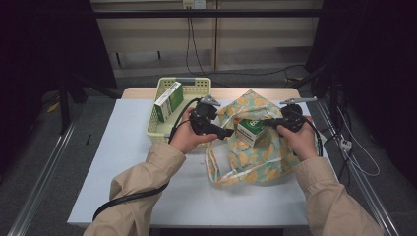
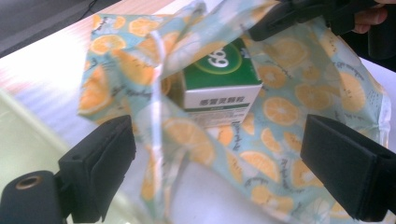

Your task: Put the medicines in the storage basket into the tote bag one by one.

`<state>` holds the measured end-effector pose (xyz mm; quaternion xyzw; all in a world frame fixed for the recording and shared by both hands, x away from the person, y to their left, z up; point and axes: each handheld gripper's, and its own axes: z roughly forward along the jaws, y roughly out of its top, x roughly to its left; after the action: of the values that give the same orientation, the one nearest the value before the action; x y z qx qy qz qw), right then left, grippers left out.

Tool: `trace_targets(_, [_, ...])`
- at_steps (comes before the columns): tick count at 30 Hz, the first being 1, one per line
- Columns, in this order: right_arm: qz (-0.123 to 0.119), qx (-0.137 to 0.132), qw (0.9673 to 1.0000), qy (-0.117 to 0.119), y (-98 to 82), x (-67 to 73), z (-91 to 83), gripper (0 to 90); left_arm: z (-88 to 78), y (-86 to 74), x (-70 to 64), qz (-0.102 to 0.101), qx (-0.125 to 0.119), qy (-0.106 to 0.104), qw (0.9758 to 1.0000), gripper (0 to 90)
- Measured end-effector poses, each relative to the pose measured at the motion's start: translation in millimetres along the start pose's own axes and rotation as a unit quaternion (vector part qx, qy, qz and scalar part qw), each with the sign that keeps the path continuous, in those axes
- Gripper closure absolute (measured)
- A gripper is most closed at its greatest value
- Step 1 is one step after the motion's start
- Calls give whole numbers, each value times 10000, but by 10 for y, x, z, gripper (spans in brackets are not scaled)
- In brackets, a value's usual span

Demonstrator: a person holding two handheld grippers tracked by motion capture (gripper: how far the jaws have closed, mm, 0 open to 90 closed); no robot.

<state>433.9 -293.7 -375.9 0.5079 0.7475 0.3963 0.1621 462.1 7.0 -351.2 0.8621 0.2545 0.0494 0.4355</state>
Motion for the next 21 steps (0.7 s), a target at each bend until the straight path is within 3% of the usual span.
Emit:
trace_targets(6, [-30,17,10000,0,-4,9,4,889,-156,-50,158,-124,53,92,9999,94])
trace_targets(12, [-24,19,10000,2,-6,12,8,889,-307,-57,307,-50,90,152,9998,78])
trace_targets(13, [-32,21,10000,4,-6,12,7,889,-329,-54,313,-95,114,324,9994,74])
trace_targets(14, [-32,16,10000,8,-6,13,5,889,-352,-56,358,-74,129,167,9997,71])
trace_targets(21, [-25,13,10000,-12,-14,-4,-19,889,-475,-106,573,-193,127,341,9992,64])
